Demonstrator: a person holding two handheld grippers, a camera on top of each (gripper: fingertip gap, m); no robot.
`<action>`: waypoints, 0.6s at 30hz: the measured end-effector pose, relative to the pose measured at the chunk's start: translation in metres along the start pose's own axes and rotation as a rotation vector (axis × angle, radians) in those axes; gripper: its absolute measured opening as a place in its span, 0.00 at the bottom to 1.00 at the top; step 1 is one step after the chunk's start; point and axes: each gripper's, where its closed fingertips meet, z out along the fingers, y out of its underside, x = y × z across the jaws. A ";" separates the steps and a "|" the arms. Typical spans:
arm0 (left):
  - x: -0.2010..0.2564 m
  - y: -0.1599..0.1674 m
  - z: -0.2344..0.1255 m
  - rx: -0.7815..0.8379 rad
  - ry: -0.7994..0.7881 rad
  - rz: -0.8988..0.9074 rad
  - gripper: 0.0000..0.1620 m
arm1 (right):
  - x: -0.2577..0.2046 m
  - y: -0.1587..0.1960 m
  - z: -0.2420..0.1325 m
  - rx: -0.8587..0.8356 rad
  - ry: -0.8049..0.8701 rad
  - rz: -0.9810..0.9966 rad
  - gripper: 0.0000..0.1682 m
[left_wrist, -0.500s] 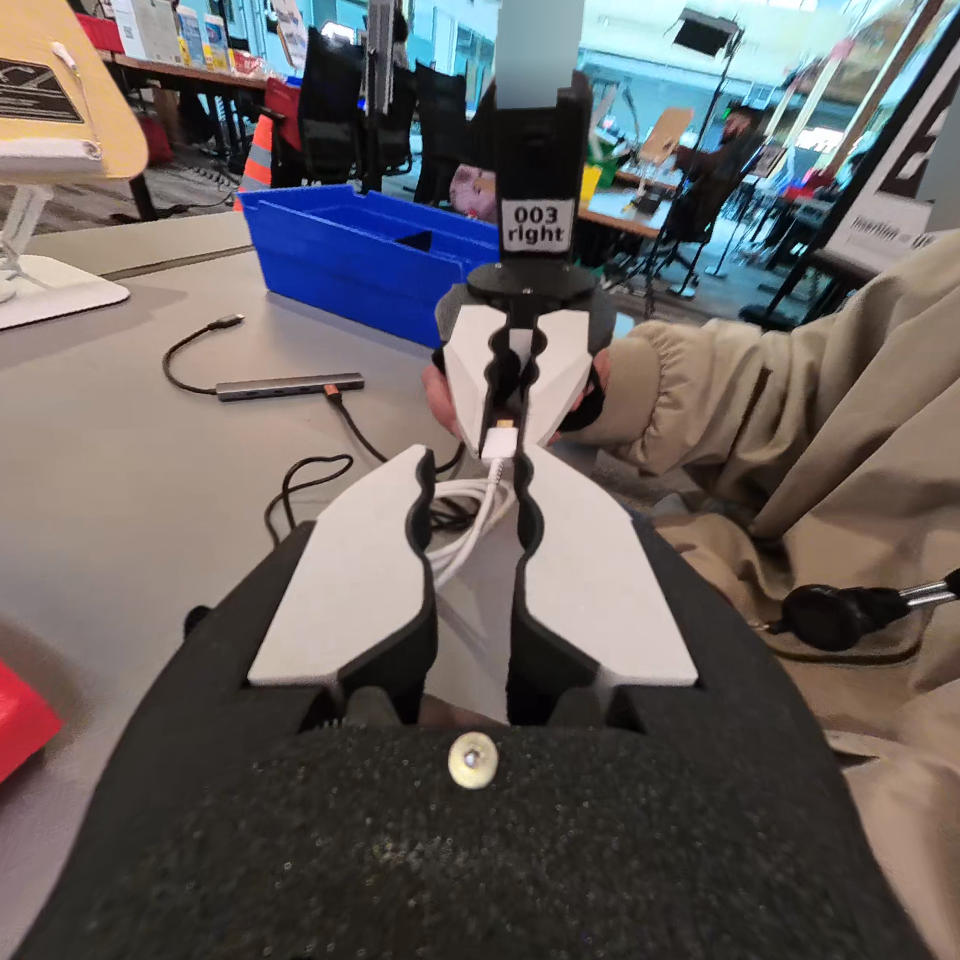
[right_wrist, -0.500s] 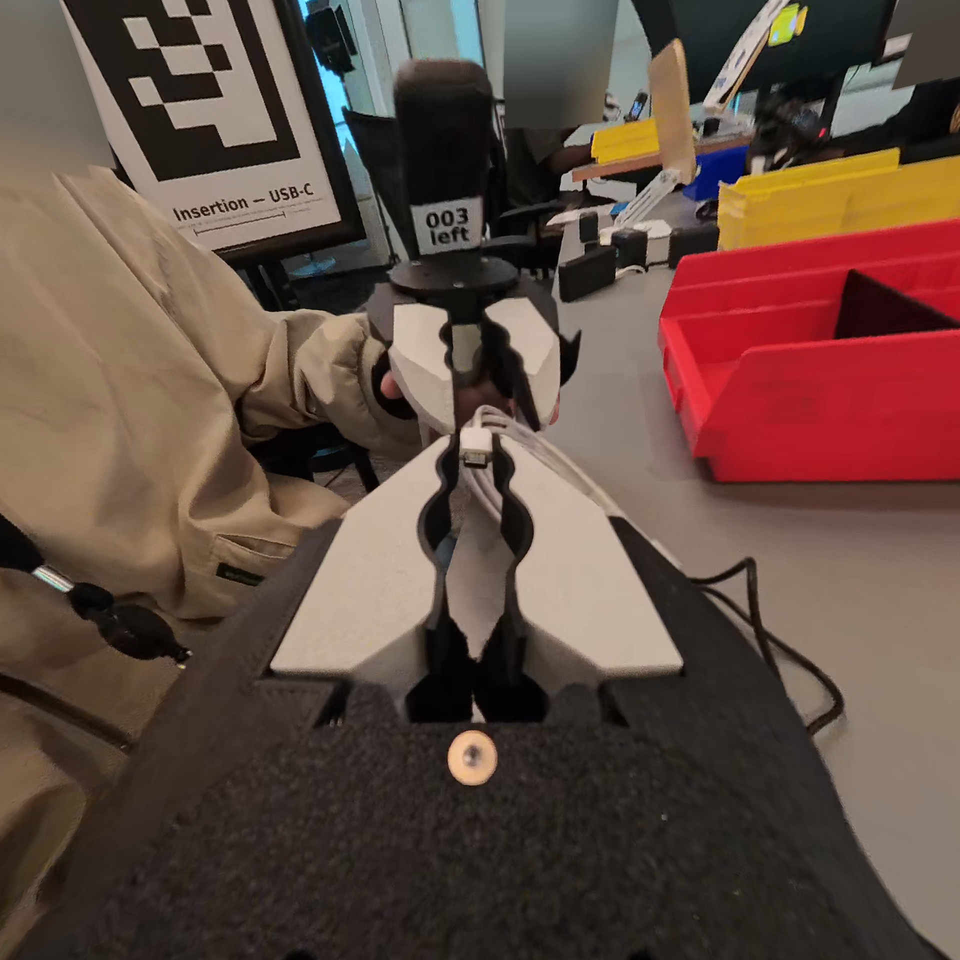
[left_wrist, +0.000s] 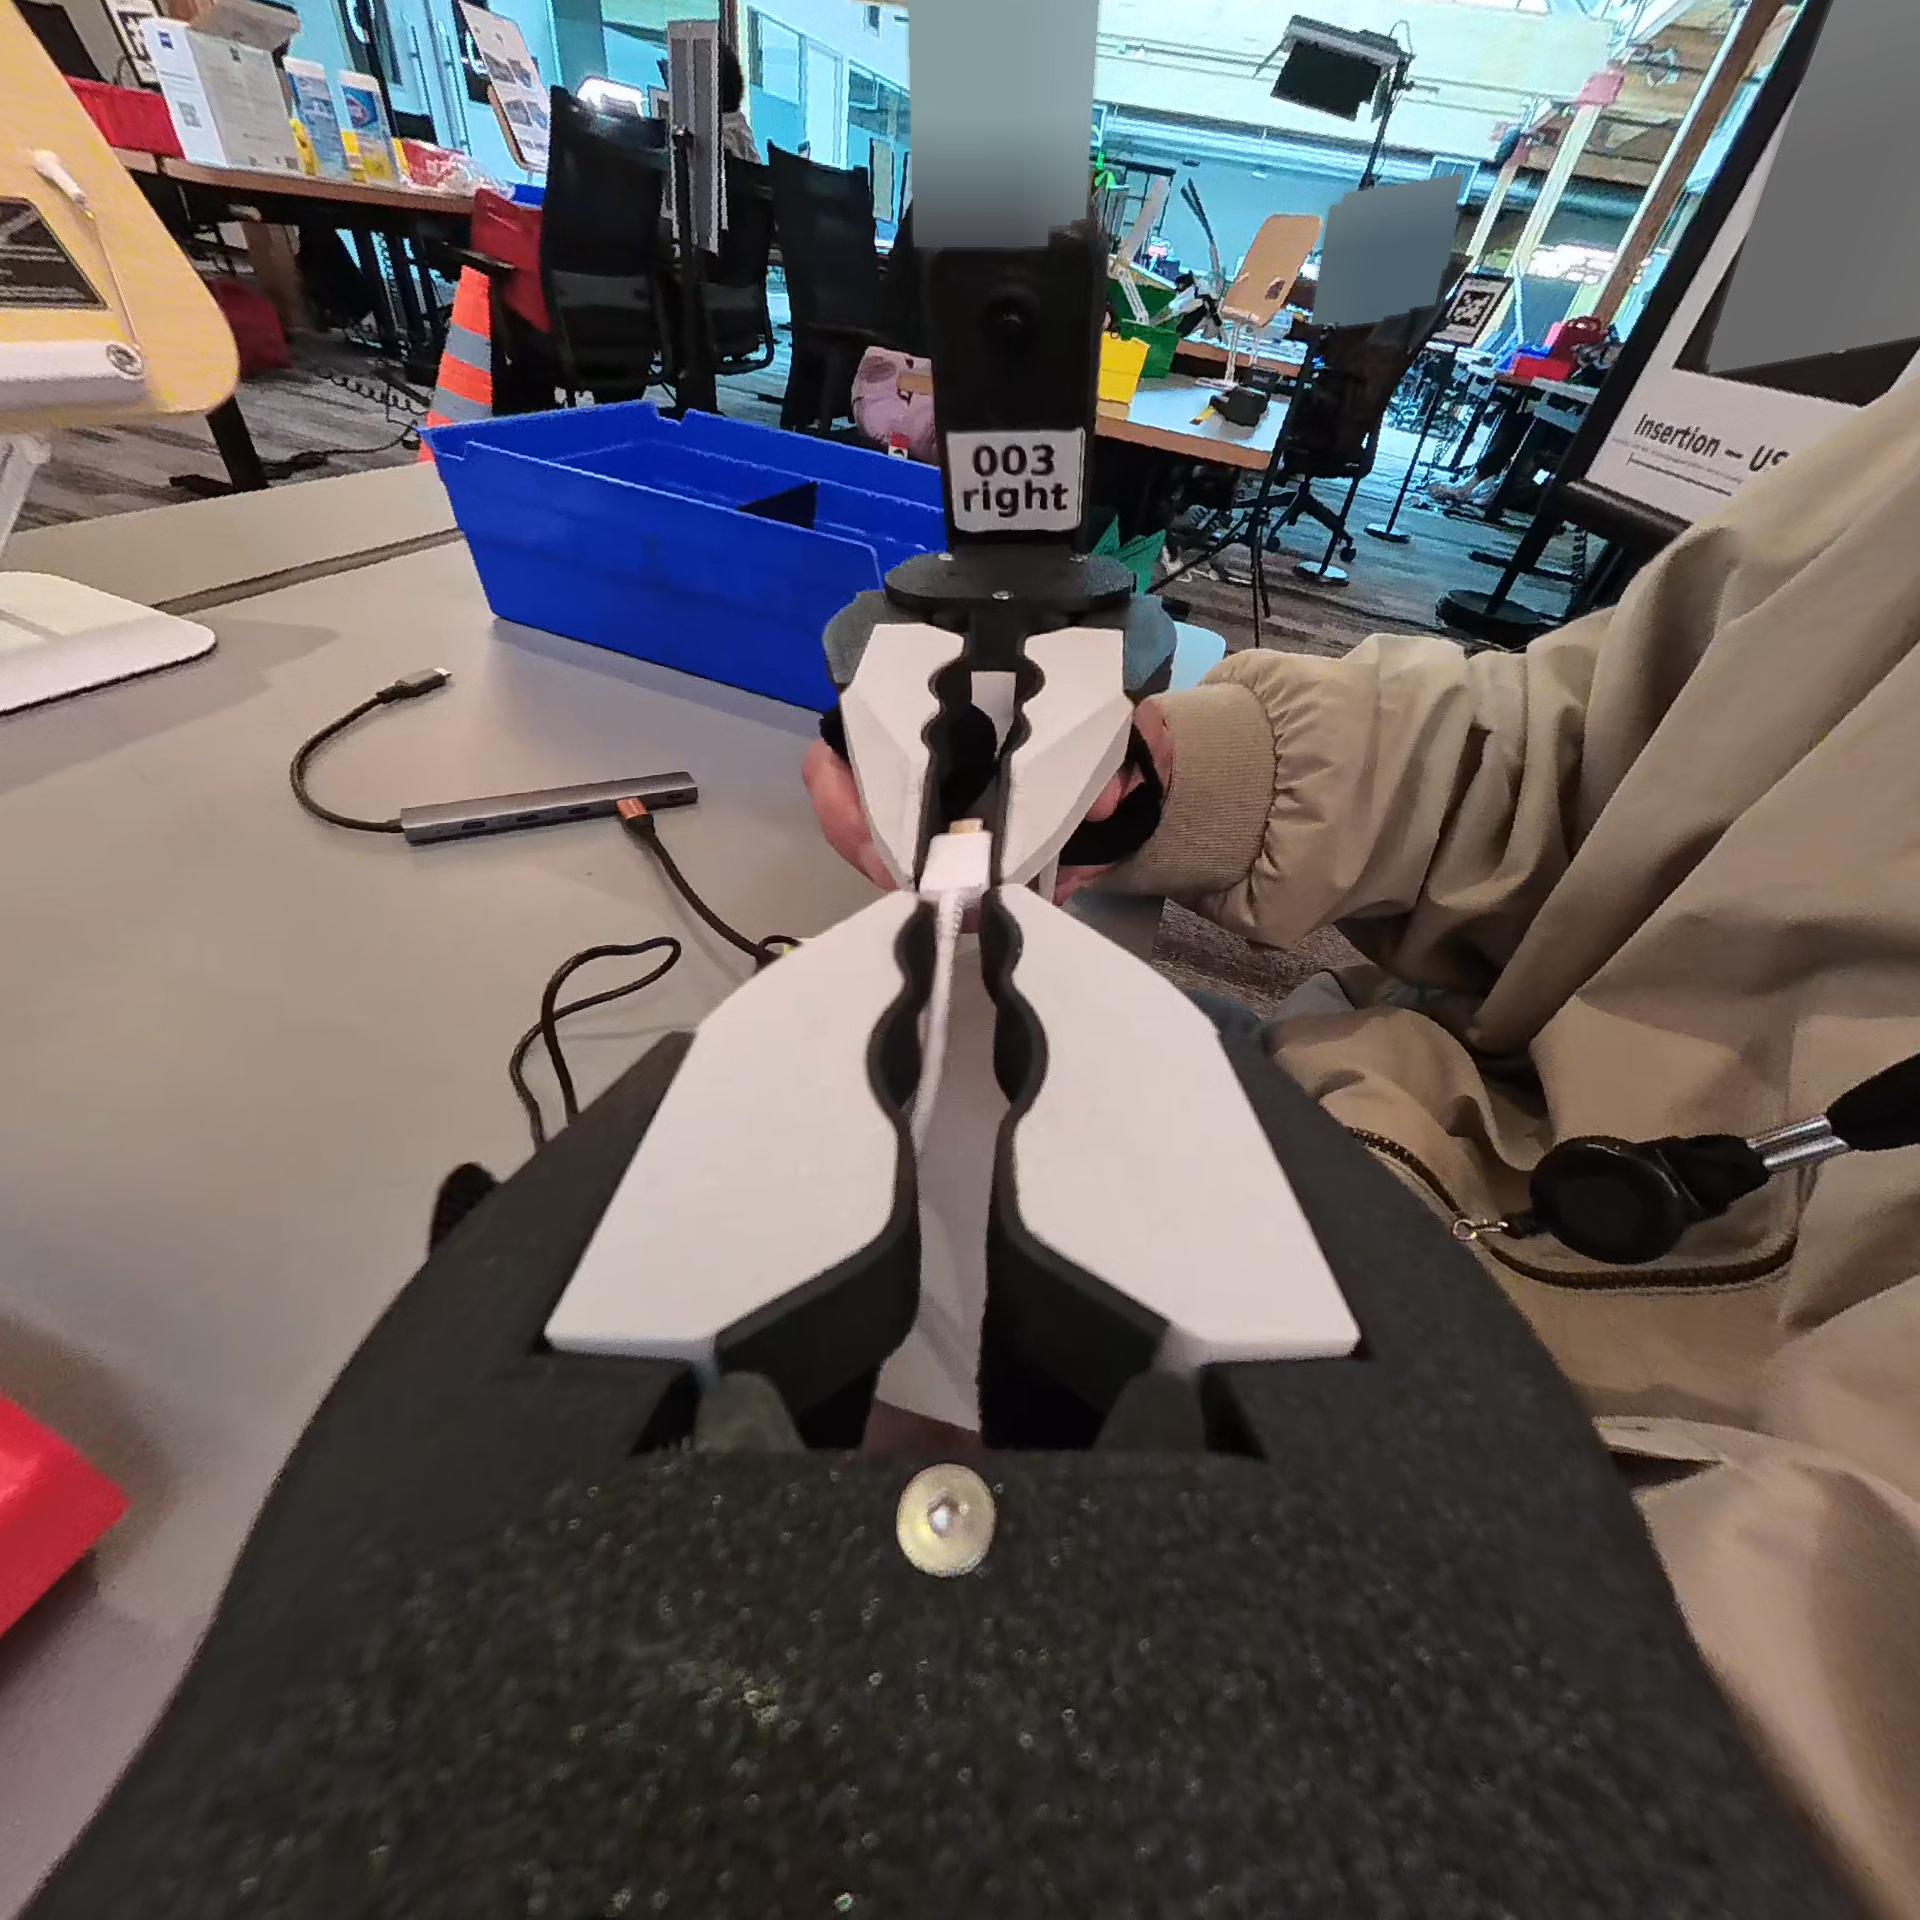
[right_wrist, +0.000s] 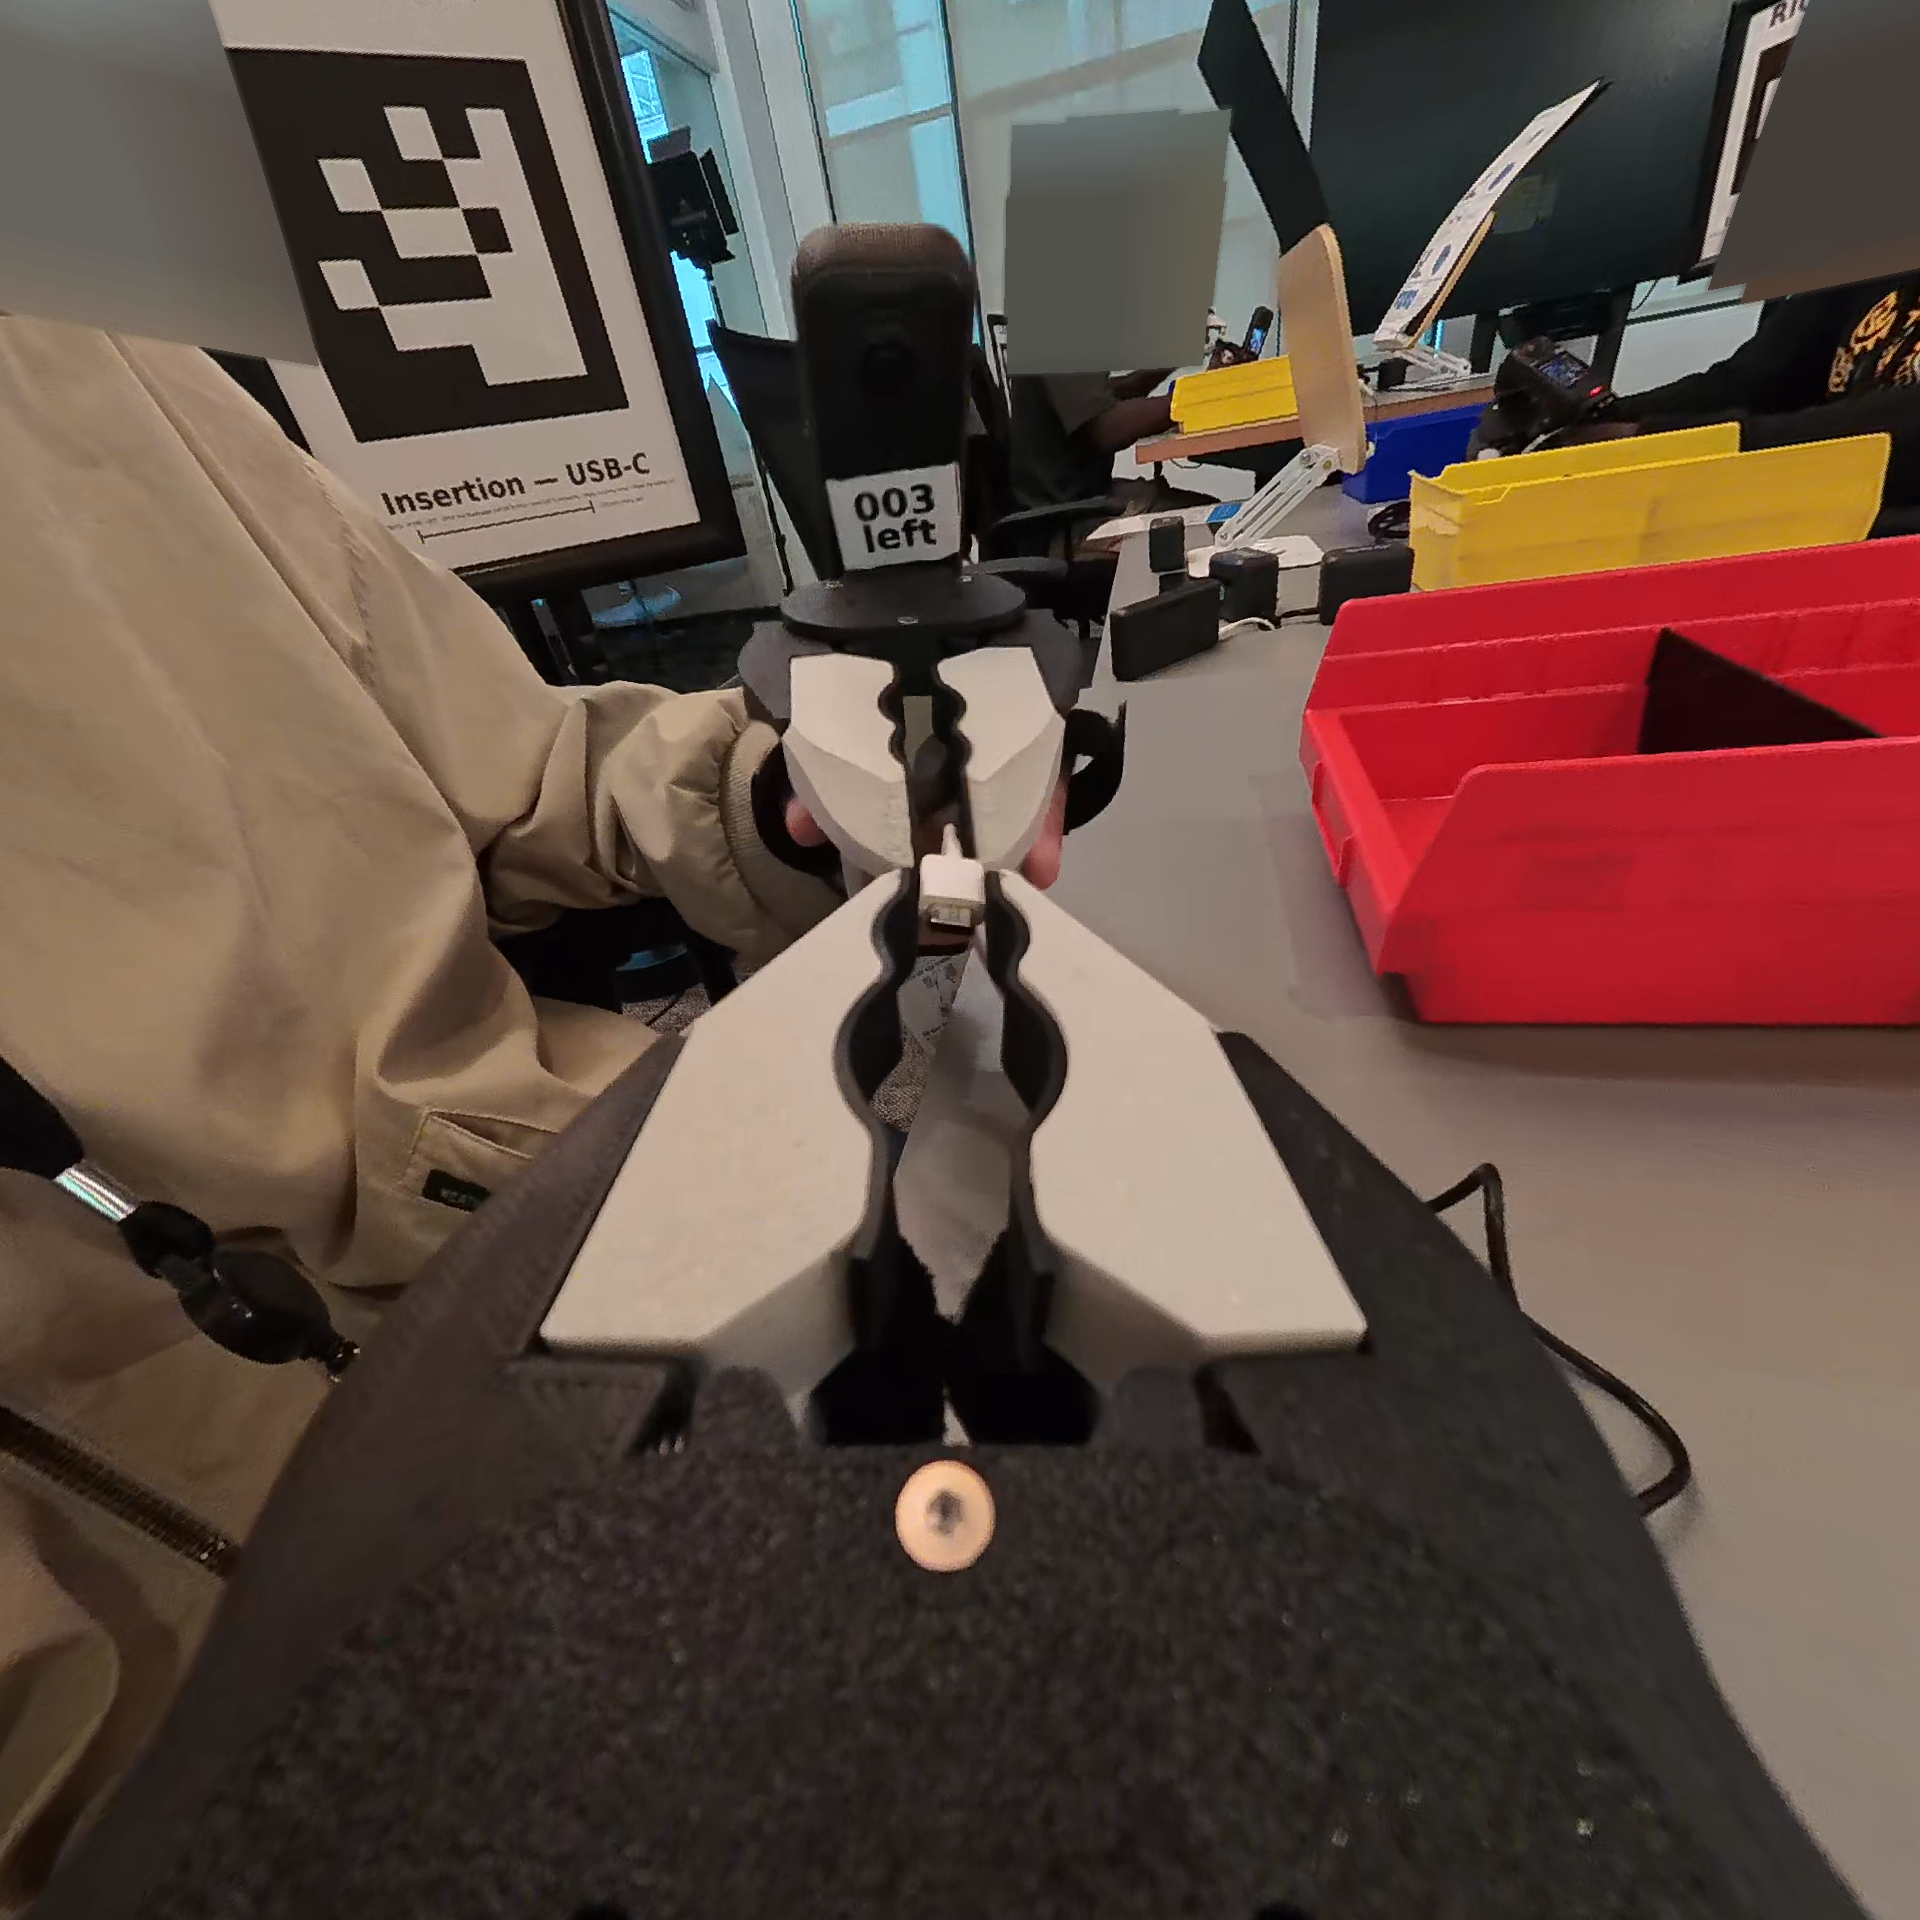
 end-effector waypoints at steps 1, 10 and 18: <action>0.001 -0.001 -0.001 0.003 0.015 -0.004 0.02 | -0.001 -0.001 -0.001 0.006 -0.007 -0.001 0.07; -0.001 0.000 -0.002 0.001 0.036 -0.047 0.02 | 0.002 0.001 0.000 0.039 0.021 -0.007 0.07; 0.000 -0.013 -0.003 0.060 0.048 -0.098 0.02 | 0.005 -0.012 -0.007 0.003 0.061 -0.011 0.09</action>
